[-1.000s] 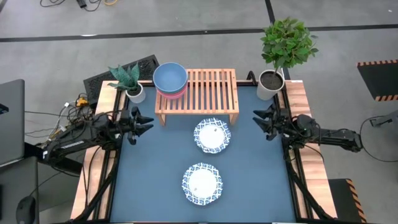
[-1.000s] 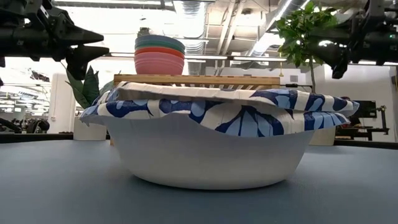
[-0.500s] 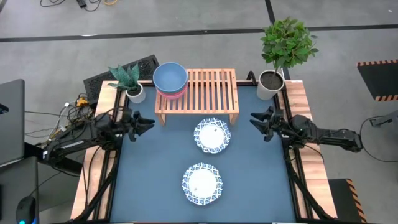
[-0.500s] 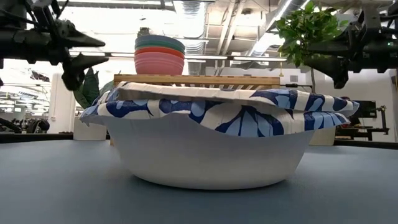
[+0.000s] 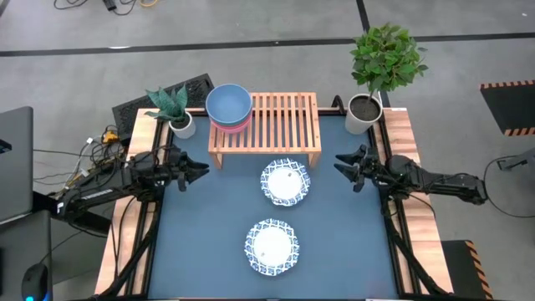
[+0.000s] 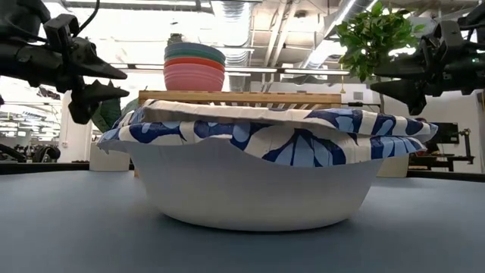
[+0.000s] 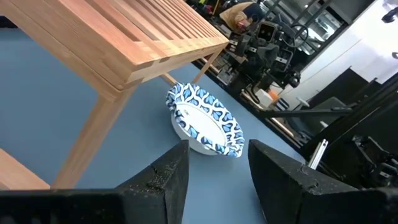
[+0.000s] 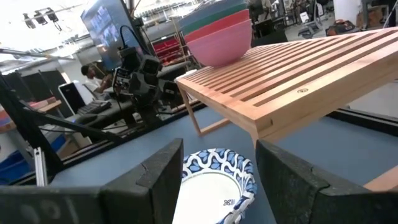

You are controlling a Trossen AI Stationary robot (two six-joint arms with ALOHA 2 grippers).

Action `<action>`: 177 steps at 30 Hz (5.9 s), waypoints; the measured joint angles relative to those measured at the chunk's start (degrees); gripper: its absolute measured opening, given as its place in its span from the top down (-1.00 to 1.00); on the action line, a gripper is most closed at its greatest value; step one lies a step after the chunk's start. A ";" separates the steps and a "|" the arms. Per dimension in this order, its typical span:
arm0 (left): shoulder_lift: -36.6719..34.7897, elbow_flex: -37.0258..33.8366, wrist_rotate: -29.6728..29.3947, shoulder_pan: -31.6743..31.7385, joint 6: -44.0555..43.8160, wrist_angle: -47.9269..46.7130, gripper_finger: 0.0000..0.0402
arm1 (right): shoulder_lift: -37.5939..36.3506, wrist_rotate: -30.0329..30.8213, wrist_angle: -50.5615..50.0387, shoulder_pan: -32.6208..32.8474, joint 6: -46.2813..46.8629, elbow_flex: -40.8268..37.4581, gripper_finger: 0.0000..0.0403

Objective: Place and stack bowls onto a shelf
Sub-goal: Put the top white patterned bowl on the shelf

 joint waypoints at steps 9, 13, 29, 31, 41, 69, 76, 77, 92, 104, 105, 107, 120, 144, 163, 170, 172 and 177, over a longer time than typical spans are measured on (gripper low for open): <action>0.00 0.02 0.00 0.00 -0.02 -0.11 0.25 | 0.00 -0.01 -0.40 0.00 -0.02 0.00 -0.12; 0.00 0.02 0.00 0.00 -0.02 -0.17 0.25 | 0.00 0.00 -0.46 0.00 -0.02 0.00 -0.12; 0.00 0.02 0.02 0.00 -0.02 -0.25 0.25 | 0.00 0.00 -0.61 0.00 -0.13 -0.04 -0.12; 0.00 0.02 0.02 0.00 -0.03 -0.26 0.25 | 0.00 0.00 -0.61 0.00 -0.13 -0.04 -0.12; 0.00 -0.06 -2.09 0.04 6.31 0.16 0.25 | 0.00 0.02 -0.63 0.00 -0.09 -0.02 -0.12; -0.02 -0.07 -27.42 0.07 9.99 9.90 0.25 | 0.09 -5.62 10.53 0.61 0.72 2.24 -0.12; 0.01 -0.07 -32.12 0.07 -2.73 8.46 0.25 | -0.02 -13.63 26.97 0.61 -5.06 3.08 -0.12; 0.06 -0.07 -32.50 0.07 -4.34 8.26 0.25 | -0.02 -13.58 27.34 0.59 -3.98 3.12 -0.12; 0.04 0.11 -27.75 0.04 -5.59 35.18 0.25 | 0.59 -12.33 49.19 2.23 -9.14 8.69 -0.12; 10.03 15.83 -11.08 0.04 4.89 36.58 0.25 | 9.20 -14.81 34.16 2.80 -13.03 22.29 -0.12; 12.04 17.59 -9.02 0.04 5.77 35.48 0.25 | 10.80 -14.60 31.22 2.78 -13.03 23.70 -0.12; 16.02 21.19 -4.59 0.04 7.27 31.47 0.25 | 14.43 -12.63 23.80 2.80 -12.40 26.79 -0.12; 38.01 42.97 25.56 -4.02 14.09 -1.64 0.25 | 38.03 -9.07 -6.78 4.21 -4.90 42.74 -0.12; 64.05 44.81 -1.57 -23.24 45.75 -4.06 0.25 | 51.06 -6.17 -20.95 22.27 13.96 44.06 -0.12; 87.96 44.81 -13.59 -26.13 64.53 14.74 0.25 | 58.34 -2.75 -24.23 29.96 21.96 44.04 -0.12; 93.76 46.26 -13.70 -24.44 66.65 15.27 0.25 | 58.29 -2.31 -23.95 30.99 23.19 44.06 -0.12; 94.79 47.01 -13.68 -23.89 66.64 15.24 0.25 | 58.29 -2.24 -23.95 30.95 23.28 44.06 -0.12; 96.86 48.56 -13.45 -22.48 66.66 15.12 0.27 | 58.29 -0.89 -23.88 30.93 23.50 44.06 -0.12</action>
